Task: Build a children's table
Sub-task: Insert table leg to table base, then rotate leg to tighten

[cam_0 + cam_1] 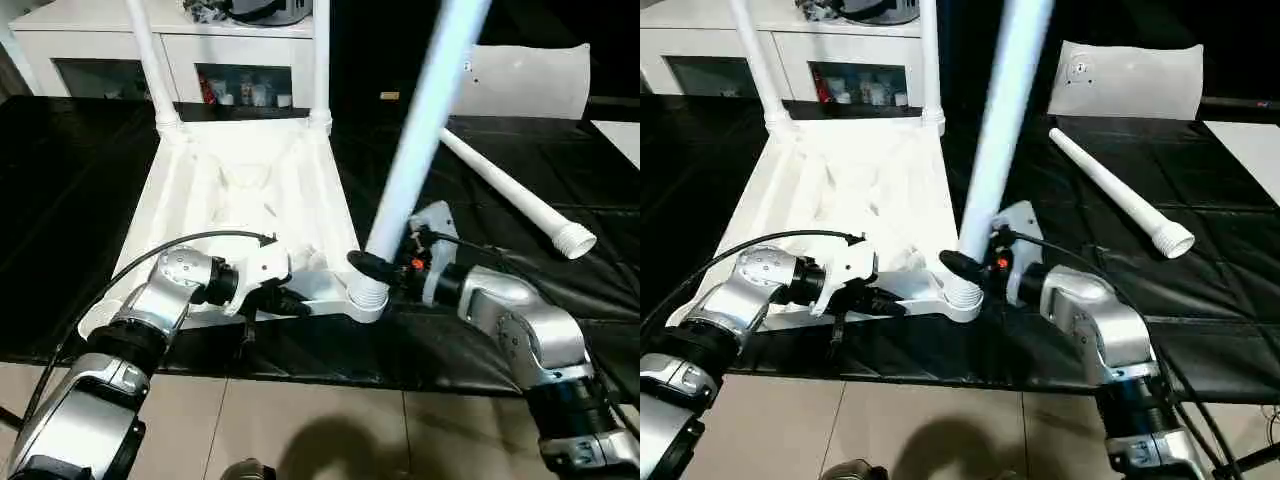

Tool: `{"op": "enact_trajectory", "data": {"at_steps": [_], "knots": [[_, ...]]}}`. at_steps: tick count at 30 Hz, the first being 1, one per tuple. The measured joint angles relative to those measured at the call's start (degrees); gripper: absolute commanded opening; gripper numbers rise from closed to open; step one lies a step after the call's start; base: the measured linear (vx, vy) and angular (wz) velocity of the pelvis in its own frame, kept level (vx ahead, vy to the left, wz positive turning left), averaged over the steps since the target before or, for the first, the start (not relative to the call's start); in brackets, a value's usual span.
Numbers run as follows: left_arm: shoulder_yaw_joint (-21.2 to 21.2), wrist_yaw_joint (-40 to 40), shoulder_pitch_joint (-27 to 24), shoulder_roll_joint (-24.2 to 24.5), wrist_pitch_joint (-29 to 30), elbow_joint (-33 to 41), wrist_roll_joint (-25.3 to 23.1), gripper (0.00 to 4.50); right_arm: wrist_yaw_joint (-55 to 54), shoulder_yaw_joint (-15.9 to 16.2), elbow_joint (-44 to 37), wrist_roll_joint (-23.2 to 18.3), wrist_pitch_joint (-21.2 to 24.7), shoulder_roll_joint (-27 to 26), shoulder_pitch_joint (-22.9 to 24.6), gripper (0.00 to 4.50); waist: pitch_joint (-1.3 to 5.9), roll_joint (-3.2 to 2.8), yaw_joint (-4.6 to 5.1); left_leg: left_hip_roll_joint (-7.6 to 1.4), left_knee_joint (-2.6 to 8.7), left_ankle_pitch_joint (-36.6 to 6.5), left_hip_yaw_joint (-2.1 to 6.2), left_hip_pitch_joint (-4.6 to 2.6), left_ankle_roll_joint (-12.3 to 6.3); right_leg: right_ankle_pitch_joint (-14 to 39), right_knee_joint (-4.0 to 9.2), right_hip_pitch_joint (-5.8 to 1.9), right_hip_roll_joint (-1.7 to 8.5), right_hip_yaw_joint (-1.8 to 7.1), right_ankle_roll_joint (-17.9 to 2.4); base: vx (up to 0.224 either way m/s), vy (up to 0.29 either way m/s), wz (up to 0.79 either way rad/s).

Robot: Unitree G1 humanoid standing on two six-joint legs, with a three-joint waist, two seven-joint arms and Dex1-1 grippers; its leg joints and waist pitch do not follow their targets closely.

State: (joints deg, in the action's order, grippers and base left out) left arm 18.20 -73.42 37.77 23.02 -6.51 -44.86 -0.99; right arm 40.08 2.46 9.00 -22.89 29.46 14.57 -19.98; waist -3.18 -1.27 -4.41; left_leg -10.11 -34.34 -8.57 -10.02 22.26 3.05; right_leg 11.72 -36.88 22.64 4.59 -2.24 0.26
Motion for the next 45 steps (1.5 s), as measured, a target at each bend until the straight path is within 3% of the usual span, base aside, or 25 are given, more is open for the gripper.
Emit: {"op": "enact_trajectory", "data": {"at_steps": [5, 11, 14, 17, 21, 25, 30, 38, 45], "knots": [[0.0, 0.0, -0.1, -0.2, 0.2, 0.0, 0.0, 0.0, 0.0, -2.6, 0.7, -2.1, -4.4, -2.3, 3.9, 1.91, 0.11, -0.2, -0.06, 0.01, 0.19, 0.0, 0.01, -0.11, 0.0, 0.0, 0.26, -0.15, 0.0, -0.06, 0.0, 0.0, 0.0, 0.0], [0.0, -0.1, -0.1, -0.7, 0.3, -0.5, 0.1, 0.0, -0.6, -3.1, -0.8, -2.3, -9.1, -3.7, 8.2, 1.91, 0.34, -0.64, -0.17, 0.03, 0.68, 0.0, 0.02, -0.34, -0.01, 0.0, 0.94, -0.52, -0.02, -0.17, 0.0, 0.0, 0.0, 0.0], [0.0, -0.1, -0.1, -0.7, 0.3, -0.5, 0.1, 0.0, -1.1, -1.4, -2.4, -0.2, -12.6, -3.2, 9.7, 1.91, 0.37, -0.87, -0.23, 0.04, 0.72, 0.0, 0.02, -0.35, -0.01, 0.0, 0.99, -0.55, -0.03, -0.17, 0.0, 0.0, 0.0, 0.0], [0.1, -0.1, -0.1, -0.7, 0.3, -0.5, 0.0, 0.0, -1.1, 2.8, -3.8, 4.5, -16.0, -0.4, 9.3, 1.91, 0.36, -0.92, -0.23, 0.05, 0.78, 0.0, 0.03, -0.38, -0.01, 0.0, 1.0, -0.56, -0.03, -0.18, 0.0, 0.0, 0.0, 0.0], [0.3, 0.0, -0.3, -0.5, 0.1, -0.4, -0.4, 0.0, 0.0, 7.2, -4.2, 10.2, -19.1, 2.3, 8.2, 1.91, 0.55, -0.53, -0.17, 0.04, 0.84, 0.0, 0.06, -0.56, -0.01, 0.0, 1.08, -0.68, -0.07, -0.18, 0.0, 0.0, 0.0, 0.0], [0.3, 0.5, -1.2, -0.2, 0.1, 0.2, -0.5, 0.0, 0.7, 8.4, -3.3, 11.8, -19.1, 2.6, 7.1, 1.91, 0.69, -0.14, 0.39, 0.07, 1.36, 0.0, 0.07, -1.14, -0.01, 0.1, 1.85, -0.84, -0.08, -0.29, 0.1, 0.0, 0.0, 0.0], [0.6, -0.1, -1.7, 0.6, 0.3, 1.9, -0.7, 0.0, 4.0, 9.6, -1.3, 12.0, -20.3, 3.7, 5.4, 1.91, 0.91, 0.82, 0.78, 0.15, 1.55, 0.0, 0.07, -1.12, -0.02, 0.1, 2.17, -0.84, -0.08, -0.23, 0.1, 0.0, 0.0, 0.0], [1.3, -4.8, -1.4, 2.1, 0.1, 3.0, -0.9, 0.0, 11.8, 9.8, -0.7, 9.7, -20.3, 4.7, 4.7, 1.91, 1.02, 1.09, 0.55, 0.17, 1.94, -0.1, 0.06, -1.13, -0.11, 0.1, 2.16, -0.83, -0.13, -0.23, 0.1, 0.0, 0.0, 0.0], [2.9, -6.6, 1.4, 2.2, -1.4, 1.2, -2.4, 0.0, 15.6, 9.8, -1.1, 8.2, -20.3, 5.4, 4.6, 1.91, 1.05, 1.16, -0.73, 0.15, 2.69, -0.1, -0.01, -1.1, -0.16, 0.2, 2.16, -0.87, -0.22, -0.29, -0.2, 0.026, -0.007, 0.0]]}}
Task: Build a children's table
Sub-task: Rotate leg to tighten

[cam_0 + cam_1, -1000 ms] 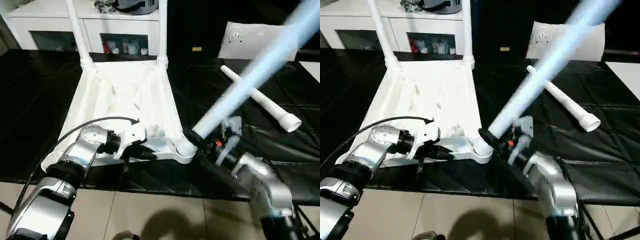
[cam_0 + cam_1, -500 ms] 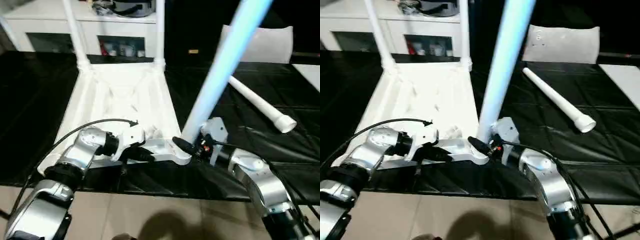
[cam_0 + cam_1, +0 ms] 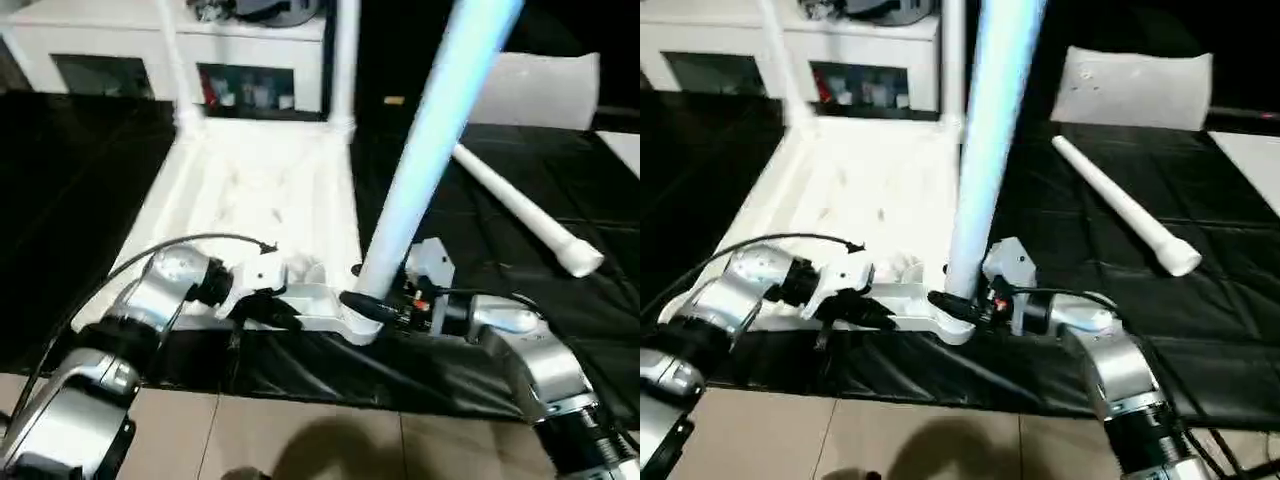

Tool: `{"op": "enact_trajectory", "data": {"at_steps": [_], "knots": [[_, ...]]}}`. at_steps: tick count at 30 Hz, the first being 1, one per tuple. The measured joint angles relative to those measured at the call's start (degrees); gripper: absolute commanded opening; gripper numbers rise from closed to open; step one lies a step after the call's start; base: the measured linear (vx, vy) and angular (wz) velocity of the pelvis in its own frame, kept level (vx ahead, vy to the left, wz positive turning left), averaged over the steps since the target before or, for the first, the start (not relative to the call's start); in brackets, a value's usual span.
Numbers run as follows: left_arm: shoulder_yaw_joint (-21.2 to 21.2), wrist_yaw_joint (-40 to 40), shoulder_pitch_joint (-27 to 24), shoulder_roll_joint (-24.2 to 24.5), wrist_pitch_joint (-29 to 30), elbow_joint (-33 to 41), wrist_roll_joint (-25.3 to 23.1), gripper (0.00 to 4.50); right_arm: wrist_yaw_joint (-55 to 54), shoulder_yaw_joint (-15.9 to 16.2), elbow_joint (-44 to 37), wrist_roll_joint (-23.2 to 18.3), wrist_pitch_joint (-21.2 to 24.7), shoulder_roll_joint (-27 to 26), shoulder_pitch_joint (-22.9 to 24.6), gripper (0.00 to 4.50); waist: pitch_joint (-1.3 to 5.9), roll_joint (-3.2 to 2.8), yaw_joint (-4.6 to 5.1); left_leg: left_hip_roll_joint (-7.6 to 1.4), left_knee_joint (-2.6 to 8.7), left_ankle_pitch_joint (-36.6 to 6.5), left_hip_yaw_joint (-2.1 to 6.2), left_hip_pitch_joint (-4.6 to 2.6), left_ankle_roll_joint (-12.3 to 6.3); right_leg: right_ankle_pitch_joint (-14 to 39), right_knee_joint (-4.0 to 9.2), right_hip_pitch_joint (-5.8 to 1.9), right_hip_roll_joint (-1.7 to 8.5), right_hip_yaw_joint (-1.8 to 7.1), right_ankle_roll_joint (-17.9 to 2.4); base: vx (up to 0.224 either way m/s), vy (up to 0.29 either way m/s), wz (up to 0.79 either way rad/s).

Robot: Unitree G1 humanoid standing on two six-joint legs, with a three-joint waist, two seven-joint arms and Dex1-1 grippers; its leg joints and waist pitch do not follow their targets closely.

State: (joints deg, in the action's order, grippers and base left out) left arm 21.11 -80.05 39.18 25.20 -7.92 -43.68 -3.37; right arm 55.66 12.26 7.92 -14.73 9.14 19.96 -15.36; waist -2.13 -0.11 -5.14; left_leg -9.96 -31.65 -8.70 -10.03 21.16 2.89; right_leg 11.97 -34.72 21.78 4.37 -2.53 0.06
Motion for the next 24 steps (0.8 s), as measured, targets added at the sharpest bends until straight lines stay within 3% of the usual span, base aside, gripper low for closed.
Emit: {"op": "enact_trajectory", "data": {"at_steps": [17, 24], "knots": [[-0.5, -1.1, -0.6, 1.6, -1.5, 0.4, -0.4, 0.0, 0.5, 0.2, -0.3, 0.8, 0.0, -1.9, 0.1, 1.91, -0.12, 0.06, 0.26, -0.03, 0.23, -0.3, -0.01, -0.21, 0.08, 0.5, 0.0, 0.0, -0.07, 0.03, 0.3, 0.0, 0.0, 0.0], [-5.6, 5.3, -10.9, 5.0, 7.2, 16.3, 1.0, 0.0, -7.4, -0.1, 1.4, 1.8, -2.5, -7.6, 0.4, 1.91, -0.64, -0.08, 2.53, -0.03, 0.33, -0.3, -0.01, -0.28, 0.09, 0.5, -0.08, 0.25, -0.09, 0.08, 0.3, 0.0, 0.0, 0.0]]}}
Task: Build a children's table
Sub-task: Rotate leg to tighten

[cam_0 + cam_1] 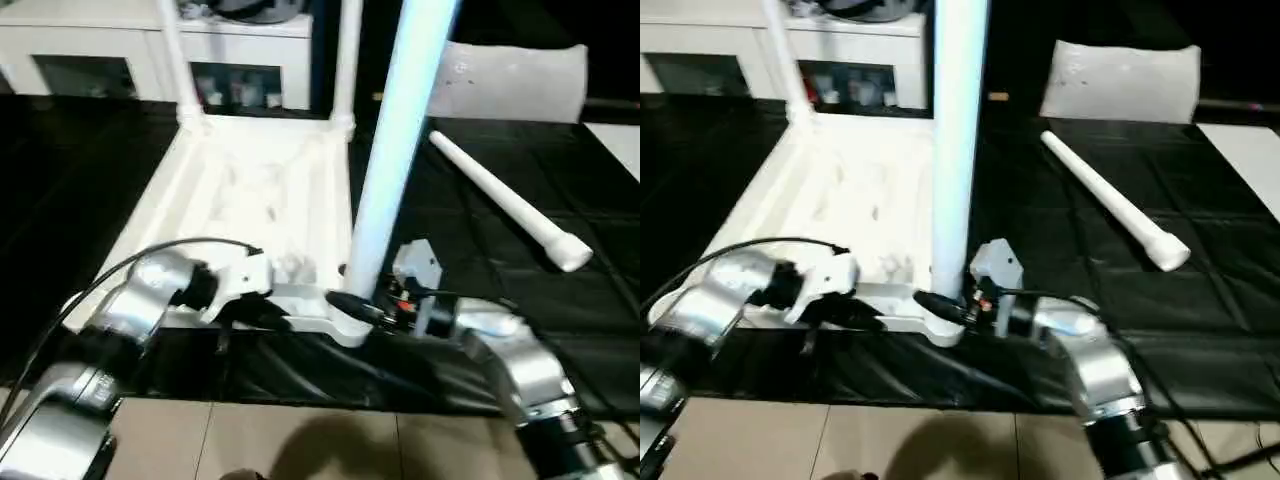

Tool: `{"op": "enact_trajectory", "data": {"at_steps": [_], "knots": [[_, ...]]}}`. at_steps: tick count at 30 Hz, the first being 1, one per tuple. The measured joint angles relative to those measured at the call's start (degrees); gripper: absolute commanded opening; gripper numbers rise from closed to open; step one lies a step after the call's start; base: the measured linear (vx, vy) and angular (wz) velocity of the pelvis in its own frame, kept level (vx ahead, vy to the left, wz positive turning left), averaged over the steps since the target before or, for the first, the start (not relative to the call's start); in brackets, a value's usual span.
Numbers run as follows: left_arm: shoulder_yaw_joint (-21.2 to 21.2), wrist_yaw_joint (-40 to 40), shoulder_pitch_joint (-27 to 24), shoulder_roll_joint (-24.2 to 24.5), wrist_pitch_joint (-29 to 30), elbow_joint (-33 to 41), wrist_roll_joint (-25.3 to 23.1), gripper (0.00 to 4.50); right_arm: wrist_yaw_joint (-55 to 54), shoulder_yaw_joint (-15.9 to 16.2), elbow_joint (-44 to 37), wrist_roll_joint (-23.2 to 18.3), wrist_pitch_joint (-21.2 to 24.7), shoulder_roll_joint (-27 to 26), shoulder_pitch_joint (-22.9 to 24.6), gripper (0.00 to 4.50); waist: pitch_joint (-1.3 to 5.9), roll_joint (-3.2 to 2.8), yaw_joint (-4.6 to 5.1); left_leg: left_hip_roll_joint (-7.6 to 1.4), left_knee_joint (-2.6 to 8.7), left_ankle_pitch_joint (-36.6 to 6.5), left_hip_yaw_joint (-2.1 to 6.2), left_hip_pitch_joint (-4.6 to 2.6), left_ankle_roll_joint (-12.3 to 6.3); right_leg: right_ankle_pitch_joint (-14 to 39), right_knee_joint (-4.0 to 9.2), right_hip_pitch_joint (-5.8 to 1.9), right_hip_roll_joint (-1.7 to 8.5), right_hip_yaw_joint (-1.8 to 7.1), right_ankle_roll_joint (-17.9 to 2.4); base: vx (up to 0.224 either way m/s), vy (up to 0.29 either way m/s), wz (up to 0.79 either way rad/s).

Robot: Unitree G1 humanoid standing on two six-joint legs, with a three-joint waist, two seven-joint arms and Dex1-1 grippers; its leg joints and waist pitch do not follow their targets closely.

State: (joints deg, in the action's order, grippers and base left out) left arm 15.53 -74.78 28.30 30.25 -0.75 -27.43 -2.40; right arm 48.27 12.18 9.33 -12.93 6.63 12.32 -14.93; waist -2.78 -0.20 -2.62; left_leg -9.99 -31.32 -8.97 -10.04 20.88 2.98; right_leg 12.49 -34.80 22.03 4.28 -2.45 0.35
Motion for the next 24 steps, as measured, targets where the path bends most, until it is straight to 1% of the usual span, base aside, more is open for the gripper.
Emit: {"op": "enact_trajectory", "data": {"at_steps": [1, 2, 3, 5, 7, 12, 16, 18, 21, 22, 24], "knots": [[-1.2, 1.9, -2.7, 0.1, 2.7, 4.2, 0.0, 0.0, -1.6, -0.1, 0.4, 0.4, -0.4, -1.2, -0.1, 1.91, -0.04, 0.02, 0.61, 0.0, -0.01, 0.0, 0.0, 0.05, 0.0, 0.0, 0.0, 0.09, 0.0, 0.02, 0.0, 0.0, 0.0, 0.0], [-2.2, 3.5, -4.8, 0.1, 5.0, 7.7, 0.0, 0.0, -3.3, -0.4, 0.7, 0.8, -0.9, -2.4, 0.1, 1.91, -0.1, 0.05, 1.01, 0.0, -0.01, 0.0, 0.0, 0.13, 0.01, 0.0, 0.02, 0.18, 0.02, 0.03, 0.0, 0.0, 0.0, 0.0], [-2.9, 5.6, -6.9, -0.4, 8.4, 11.8, 0.0, 0.0, -5.3, -0.6, 1.0, 1.4, -1.3, -3.4, 0.0, 1.91, -0.16, 0.14, 1.58, 0.0, -0.02, 0.0, 0.0, 0.17, 0.06, 0.0, 0.11, 0.3, 0.02, 0.03, 0.0, 0.0, 0.0, 0.0], [-3.8, 8.0, -9.0, -1.6, 12.6, 15.9, 0.1, 0.0, -8.0, -1.3, 2.1, 1.7, -1.7, -4.4, -0.7, 1.91, -0.15, 0.18, 2.27, 0.0, -0.02, 0.0, -0.01, 0.3, 0.06, 0.0, 0.29, 0.55, 0.01, 0.04, -0.1, 0.0, 0.0, 0.0], [-4.4, 11.4, -10.9, -3.7, 16.7, 19.8, 0.1, 0.0, -11.1, -2.1, 3.5, 2.4, -2.1, -5.6, -1.8, 1.91, -0.14, 0.23, 2.55, 0.01, -0.02, 0.0, -0.07, 0.47, 0.06, -0.3, 0.43, 0.7, 0.0, 0.08, -0.5, 0.0, 0.0, 0.0], [-4.3, 18.4, -11.6, -7.8, 24.5, 24.2, -1.5, 0.0, -18.1, -3.3, 8.1, 4.2, -2.7, -8.4, -5.5, 1.91, -0.16, 0.2, 2.41, -0.03, 0.05, -0.1, -0.12, 0.5, 0.12, -0.6, 0.42, 0.8, -0.06, 0.08, -0.6, 0.0, 0.0, 0.0], [-3.6, 21.4, -10.5, -10.5, 27.0, 24.4, -3.0, 0.0, -22.2, -4.4, 9.7, 4.8, -2.8, -9.6, -6.7, 1.91, -0.15, 0.19, 2.24, -0.03, 0.07, -0.1, -0.12, 0.52, 0.17, -0.7, 0.45, 0.79, -0.07, 0.07, -0.8, 0.0, 0.0, 0.0], [-2.6, 22.7, -9.9, -11.3, 27.5, 24.4, -4.1, 0.0, -23.9, -5.1, 9.9, 5.2, -2.8, -10.2, -6.7, 1.91, -0.14, 0.22, 2.07, -0.03, 0.06, -0.1, -0.12, 0.53, 0.17, -0.7, 0.49, 0.77, -0.07, 0.06, -0.9, 0.0, 0.0, 0.0], [-2.1, 23.3, -9.6, -11.4, 27.9, 24.4, -4.2, 0.0, -24.8, -5.3, 10.0, 5.6, -2.8, -10.6, -6.8, 1.91, -0.13, 0.23, 2.1, -0.03, 0.06, -0.1, -0.12, 0.51, 0.17, -0.8, 0.64, 0.67, -0.07, 0.06, -0.8, 0.0, 0.0, 0.0], [-2.1, 23.5, -9.6, -11.4, 28.2, 24.5, -4.2, 0.0, -24.9, -5.4, 10.1, 5.8, -2.7, -10.8, -6.8, 2.26, -0.13, 0.23, 2.13, -0.02, 0.05, -0.1, -0.12, 0.51, 0.17, -0.8, 0.66, 0.66, -0.07, 0.06, -0.8, 0.0, 0.0, 0.0], [-1.9, 23.9, -9.6, -11.3, 29.3, 25.0, -4.2, 0.0, -24.8, -5.6, 10.6, 5.6, -2.3, -11.3, -7.1, 2.26, -0.12, 0.24, 2.25, -0.02, 0.03, -0.1, -0.12, 0.49, 0.16, -0.8, 0.69, 0.64, -0.07, 0.07, -0.8, 0.0, 0.0, 0.0]]}}
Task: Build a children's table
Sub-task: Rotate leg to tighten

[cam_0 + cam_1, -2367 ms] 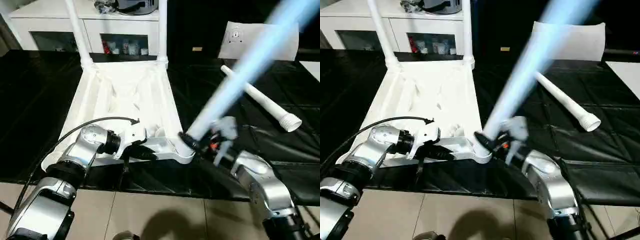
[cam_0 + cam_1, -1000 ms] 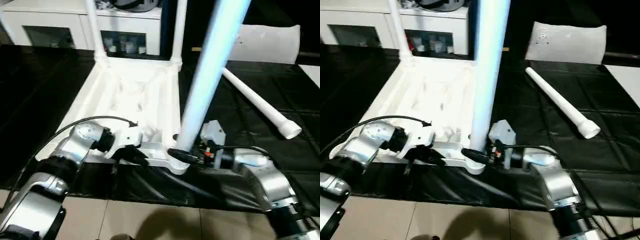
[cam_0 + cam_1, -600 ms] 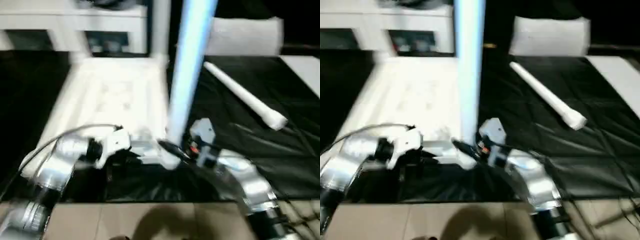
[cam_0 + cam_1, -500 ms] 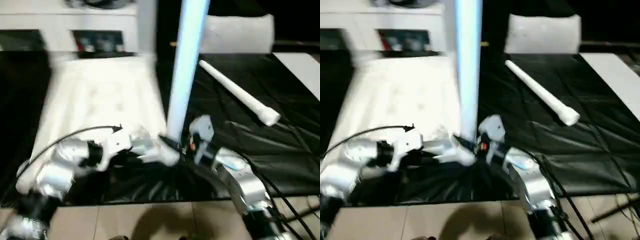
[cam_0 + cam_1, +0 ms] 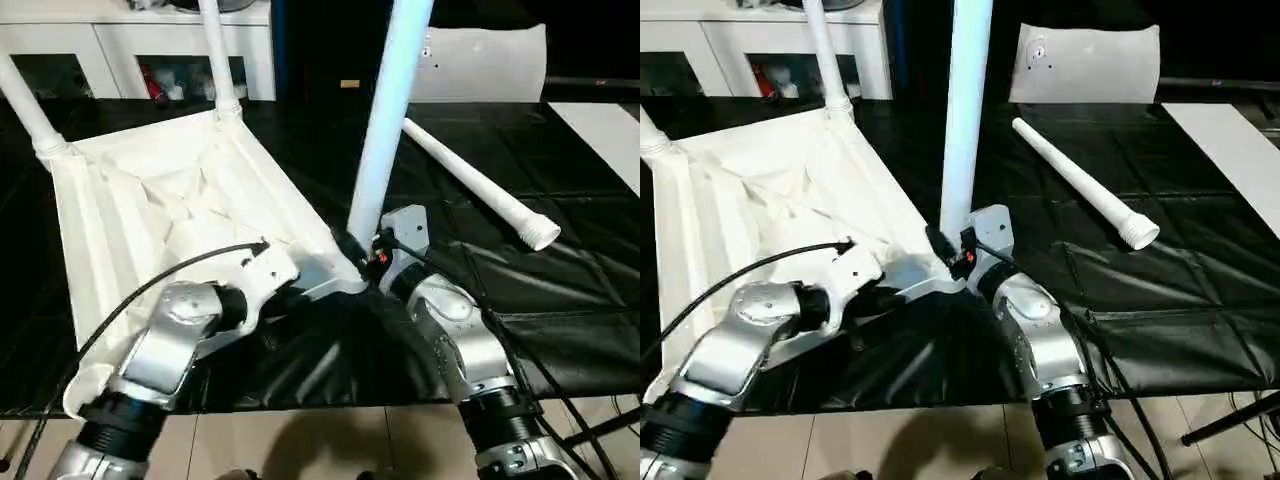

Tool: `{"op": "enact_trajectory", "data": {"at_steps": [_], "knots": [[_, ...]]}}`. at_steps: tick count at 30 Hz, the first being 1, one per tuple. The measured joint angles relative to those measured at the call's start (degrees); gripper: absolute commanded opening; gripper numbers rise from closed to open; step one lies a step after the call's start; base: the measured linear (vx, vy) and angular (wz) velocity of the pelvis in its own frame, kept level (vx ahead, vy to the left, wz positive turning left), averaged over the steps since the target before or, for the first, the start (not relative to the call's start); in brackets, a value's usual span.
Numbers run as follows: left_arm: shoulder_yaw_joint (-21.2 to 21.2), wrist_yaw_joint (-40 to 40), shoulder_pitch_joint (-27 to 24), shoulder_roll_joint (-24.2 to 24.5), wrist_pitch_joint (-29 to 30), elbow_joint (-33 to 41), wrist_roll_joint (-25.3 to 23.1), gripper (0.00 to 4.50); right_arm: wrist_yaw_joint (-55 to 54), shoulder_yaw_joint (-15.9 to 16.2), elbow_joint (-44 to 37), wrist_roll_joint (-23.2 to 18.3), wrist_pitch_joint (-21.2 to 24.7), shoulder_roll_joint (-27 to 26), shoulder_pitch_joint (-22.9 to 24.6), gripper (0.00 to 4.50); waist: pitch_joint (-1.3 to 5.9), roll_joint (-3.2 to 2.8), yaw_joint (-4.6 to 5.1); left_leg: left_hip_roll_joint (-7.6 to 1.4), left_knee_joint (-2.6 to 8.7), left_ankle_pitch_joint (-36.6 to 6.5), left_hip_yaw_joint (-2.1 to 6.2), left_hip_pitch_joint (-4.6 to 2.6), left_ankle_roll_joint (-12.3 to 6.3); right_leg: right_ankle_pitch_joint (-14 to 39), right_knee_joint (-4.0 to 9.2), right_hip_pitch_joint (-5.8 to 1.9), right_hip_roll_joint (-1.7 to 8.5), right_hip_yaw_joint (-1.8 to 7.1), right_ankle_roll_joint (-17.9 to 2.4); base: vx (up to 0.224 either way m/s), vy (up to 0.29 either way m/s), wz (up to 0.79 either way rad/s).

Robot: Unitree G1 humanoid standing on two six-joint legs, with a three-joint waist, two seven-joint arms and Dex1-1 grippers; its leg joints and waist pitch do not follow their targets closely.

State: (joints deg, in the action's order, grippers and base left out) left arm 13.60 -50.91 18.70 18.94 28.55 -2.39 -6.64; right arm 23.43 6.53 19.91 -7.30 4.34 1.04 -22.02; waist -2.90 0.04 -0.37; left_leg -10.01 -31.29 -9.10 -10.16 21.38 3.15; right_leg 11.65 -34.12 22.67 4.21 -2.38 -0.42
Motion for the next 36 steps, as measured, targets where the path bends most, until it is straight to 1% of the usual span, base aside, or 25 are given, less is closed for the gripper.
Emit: {"op": "enact_trajectory", "data": {"at_steps": [1, 2, 3, 6, 7, 10, 13, 16, 18, 20, 22, 23, 24, 29, 31, 33, 36], "knots": [[0.0, 0.0, 0.0, 0.1, 0.4, 0.1, 0.0, 0.0, 0.0, 0.0, 0.4, -0.1, 0.0, -0.2, -0.2, 2.49, 0.0, 0.0, 0.1, 0.0, -0.01, 0.0, 0.0, -0.02, 0.0, 0.0, 0.0, -0.01, 0.0, 0.01, 0.0, 0.0, 0.0, 0.0], [0.0, 0.1, 0.0, 0.2, 0.7, 0.3, 0.0, 0.0, 0.0, 0.0, 0.7, -0.4, 0.0, -0.2, -0.4, 2.49, 0.02, 0.02, 0.19, 0.0, -0.01, 0.0, 0.0, -0.03, 0.0, 0.0, 0.0, -0.01, 0.0, 0.01, 0.0, 0.0, 0.0, 0.0], [0.5, 0.0, 0.1, 0.1, 1.1, 0.7, 0.0, 0.0, -0.4, 0.0, 2.3, -0.4, 1.0, -0.4, -0.5, 2.66, 0.03, 0.04, 0.06, 0.0, -0.01, 0.0, 0.01, 0.0, 0.0, 0.0, 0.0, -0.01, -0.01, -0.02, 0.0, 0.0, 0.0, 0.0], [0.9, -0.1, -0.1, 0.1, 1.3, 1.3, 0.2, 0.0, -0.7, -0.4, 3.5, -0.5, 1.3, -0.4, -0.6, 2.78, -0.01, -0.02, -0.22, 0.0, -0.01, 0.0, 0.01, 0.09, -0.02, -0.1, 0.04, 0.02, 0.0, -0.02, -0.1, 0.0, 0.0, 0.0], [0.9, -0.1, -0.1, 0.1, 1.3, 1.4, 0.2, 0.0, -0.7, -0.4, 3.6, -0.6, 1.3, -0.4, -0.7, 3.06, -0.01, -0.02, -0.33, 0.0, -0.01, -0.1, 0.01, 0.09, 0.0, -0.1, 0.06, 0.02, -0.01, -0.03, -0.1, 0.0, 0.0, 0.0], [1.5, -0.3, 0.2, 0.1, 0.8, 1.3, 0.3, 0.0, -0.6, -0.5, 3.8, -0.6, 1.9, -0.1, -0.2, 3.17, -0.02, -0.04, -0.74, 0.0, -0.01, -0.1, 0.01, 0.12, 0.01, -0.1, 0.08, 0.03, 0.0, -0.04, -0.1, 0.0, 0.0, 0.0], [2.1, -1.1, 0.9, 0.5, -0.4, 0.7, 0.6, 0.0, 0.4, -0.6, 2.8, -0.7, 2.8, 1.0, 2.1, 3.53, -0.1, -0.16, -1.62, 0.0, -0.03, -0.1, 0.01, 0.28, -0.02, -0.1, 0.11, 0.1, 0.0, -0.07, -0.1, 0.0, 0.0, 0.0], [2.4, -1.8, 1.9, 1.0, -1.6, -1.1, 1.3, 0.0, 2.5, -0.6, 0.5, -1.6, 2.9, 2.3, 4.0, 3.73, -0.11, -0.2, -2.09, -0.01, -0.08, -0.1, 0.02, 0.33, -0.03, -0.1, 0.09, 0.1, 0.0, -0.12, -0.1, 0.0, 0.0, 0.0], [2.5, -2.1, 2.1, 1.2, -2.6, -1.8, 1.4, 0.0, 3.8, -0.6, -0.7, -2.1, 3.0, 3.4, 5.2, 3.97, -0.12, -0.25, -2.13, -0.03, -0.13, -0.1, 0.03, 0.33, -0.03, -0.1, 0.04, 0.1, 0.0, -0.14, -0.1, 0.0, 0.0, 0.0], [2.9, -4.1, 3.1, 2.1, -5.5, -4.2, 2.0, 0.0, 8.4, -0.1, -5.1, -3.3, 2.9, 7.0, 9.1, 4.05, -0.12, -0.38, -2.97, -0.03, -0.2, -0.1, 0.1, 0.4, -0.05, -0.1, 0.08, 0.03, 0.01, -0.21, -0.1, 0.0, 0.0, 0.0], [2.8, -5.7, 3.9, 3.4, -7.9, -6.4, 2.5, 0.0, 12.1, 0.2, -7.0, -4.3, 2.9, 9.2, 11.5, 4.1, -0.09, -0.44, -2.98, -0.06, -0.29, -0.1, 0.11, 0.33, -0.06, -0.1, 0.01, -0.01, 0.0, -0.21, -0.1, 0.0, 0.0, 0.0], [2.7, -6.0, 4.1, 3.6, -8.8, -7.3, 2.5, 0.0, 12.8, 0.1, -7.2, -4.4, 3.0, 9.9, 11.8, 4.18, -0.09, -0.47, -2.9, -0.07, -0.36, -0.1, 0.11, 0.3, -0.06, -0.2, -0.02, -0.02, 0.0, -0.21, -0.1, 0.0, 0.0, 0.0], [2.9, -6.8, 4.9, 4.1, -10.2, -8.8, 2.5, 0.0, 13.9, 0.0, -7.5, -4.5, 3.1, 10.8, 12.1, 4.44, -0.09, -0.5, -2.88, -0.11, -0.46, -0.1, 0.12, 0.28, -0.05, -0.3, -0.05, -0.04, -0.01, -0.23, -0.1, 0.0, 0.0, 0.0], [4.4, -12.7, 7.7, 7.4, -17.3, -14.5, 3.0, 0.0, 20.0, -1.1, -8.5, -6.6, 4.0, 16.1, 12.4, 4.5, -0.1, -0.53, -3.14, -0.13, -0.78, -0.1, 0.12, 0.2, -0.04, -0.5, -0.05, -0.24, 0.02, -0.2, 0.0, 0.0, 0.0, 0.0], [4.6, -15.2, 8.3, 8.2, -19.5, -16.3, 3.3, 0.0, 22.3, -1.7, -8.8, -7.2, 4.2, 18.1, 11.5, 4.5, -0.1, -0.52, -3.23, -0.11, -0.9, -0.1, 0.12, 0.2, -0.05, -0.5, -0.03, -0.34, 0.06, -0.2, -0.1, 0.0, 0.0, 0.0], [4.9, -17.0, 8.8, 8.5, -20.8, -17.2, 3.6, 0.0, 24.6, -1.6, -10.3, -7.9, 4.2, 19.4, 10.7, 4.5, -0.1, -0.52, -3.36, -0.07, -0.93, -0.1, 0.11, 0.22, -0.07, -0.5, -0.01, -0.38, 0.12, -0.2, -0.1, 0.0, 0.0, 0.0], [5.6, -20.4, 10.0, 9.1, -22.6, -19.0, 4.2, 0.0, 29.9, -0.3, -11.3, -8.4, 4.3, 22.3, 9.9, 4.5, -0.1, -0.51, -3.85, -0.06, -1.0, -0.1, 0.11, 0.26, -0.15, -0.5, 0.0, -0.41, 0.13, -0.22, -0.1, 0.0, 0.0, 0.0]]}}
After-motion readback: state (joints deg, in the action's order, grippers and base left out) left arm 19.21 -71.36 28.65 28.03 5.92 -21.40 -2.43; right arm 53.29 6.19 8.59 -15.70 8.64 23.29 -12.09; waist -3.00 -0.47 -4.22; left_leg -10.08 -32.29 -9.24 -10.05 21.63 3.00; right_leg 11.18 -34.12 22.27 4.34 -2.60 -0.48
